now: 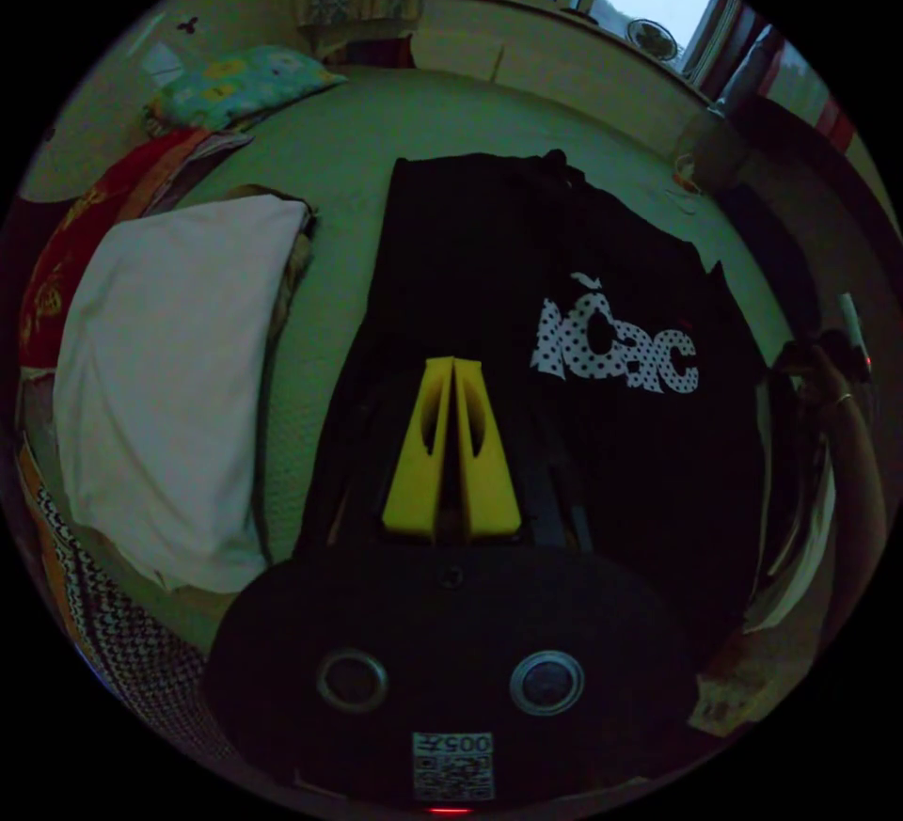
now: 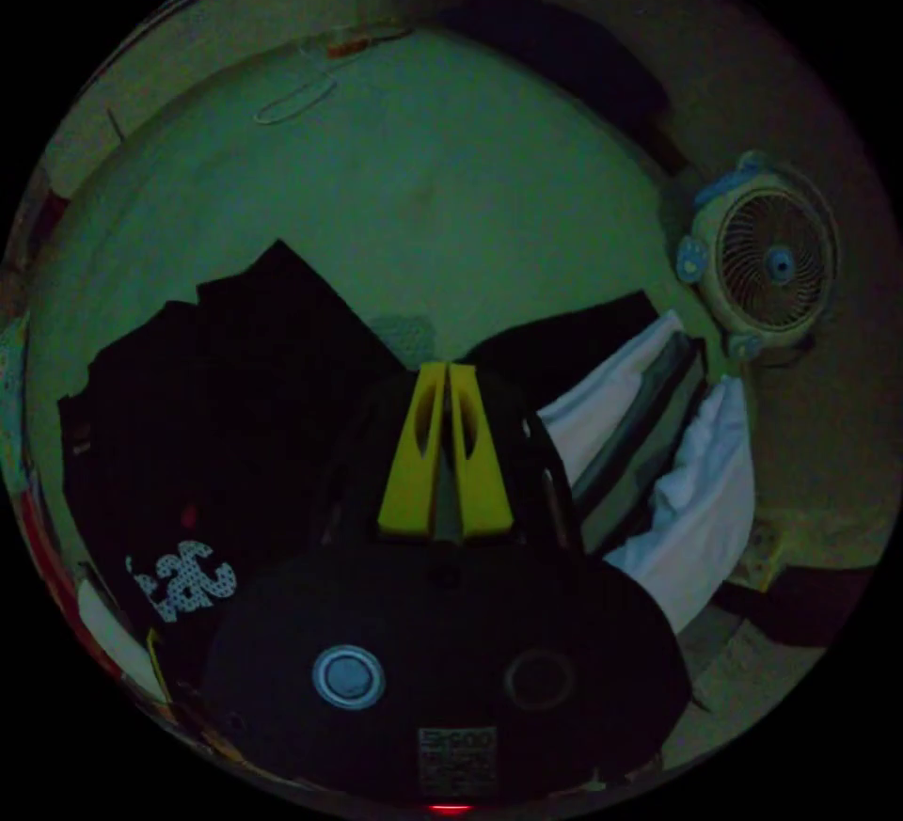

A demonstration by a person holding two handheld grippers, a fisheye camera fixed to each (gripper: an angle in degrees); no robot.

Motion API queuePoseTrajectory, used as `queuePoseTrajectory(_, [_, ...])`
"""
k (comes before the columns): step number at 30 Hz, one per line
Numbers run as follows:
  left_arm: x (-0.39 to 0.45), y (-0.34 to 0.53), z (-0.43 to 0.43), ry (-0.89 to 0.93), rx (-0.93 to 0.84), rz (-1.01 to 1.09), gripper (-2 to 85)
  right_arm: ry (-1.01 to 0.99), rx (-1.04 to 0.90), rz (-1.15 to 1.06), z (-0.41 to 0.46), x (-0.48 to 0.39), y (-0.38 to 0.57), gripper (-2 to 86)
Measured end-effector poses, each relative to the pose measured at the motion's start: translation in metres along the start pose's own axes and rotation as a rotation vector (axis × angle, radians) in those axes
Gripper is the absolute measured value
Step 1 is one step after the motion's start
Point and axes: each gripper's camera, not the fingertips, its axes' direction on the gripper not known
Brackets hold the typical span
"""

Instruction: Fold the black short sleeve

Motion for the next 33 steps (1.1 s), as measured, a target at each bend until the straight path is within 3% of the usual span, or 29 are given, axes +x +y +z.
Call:
queuePoseTrajectory(6, [-0.033,-0.026,0.025,0.052,-0.026,0.028,1.0,-0.345,0.182,-0.45,-0.072,-0.133,0.006,6.9])
queuePoseTrajectory(10, [-0.049,-0.037,0.036,0.065,-0.021,0.052,2.5,-0.556,0.168,-0.767,-0.099,-0.25,0.025,11.2])
queuePoseTrajectory(13, [-0.067,-0.045,0.043,0.07,-0.014,0.052,3.8,-0.576,0.149,-0.886,-0.106,-0.332,0.03,12.8])
queuePoseTrajectory(20, [-0.115,-0.062,0.057,0.144,-0.004,0.022,2.7,-0.489,0.082,-0.897,-0.103,-0.474,0.01,10.2])
queuePoseTrajectory(22, [-0.122,-0.065,0.059,0.137,-0.002,0.033,2.6,-0.434,0.069,-0.881,-0.103,-0.512,0.005,6.0])
queuePoseTrajectory(25, [-0.135,-0.07,0.064,0.147,-0.006,0.034,2.3,-0.409,0.089,-0.868,-0.109,-0.548,0.004,-0.7])
queuePoseTrajectory(33, [-0.169,-0.075,0.066,0.141,0.012,0.033,1.7,-0.438,0.137,-0.878,-0.136,-0.62,0.0,-1.6])
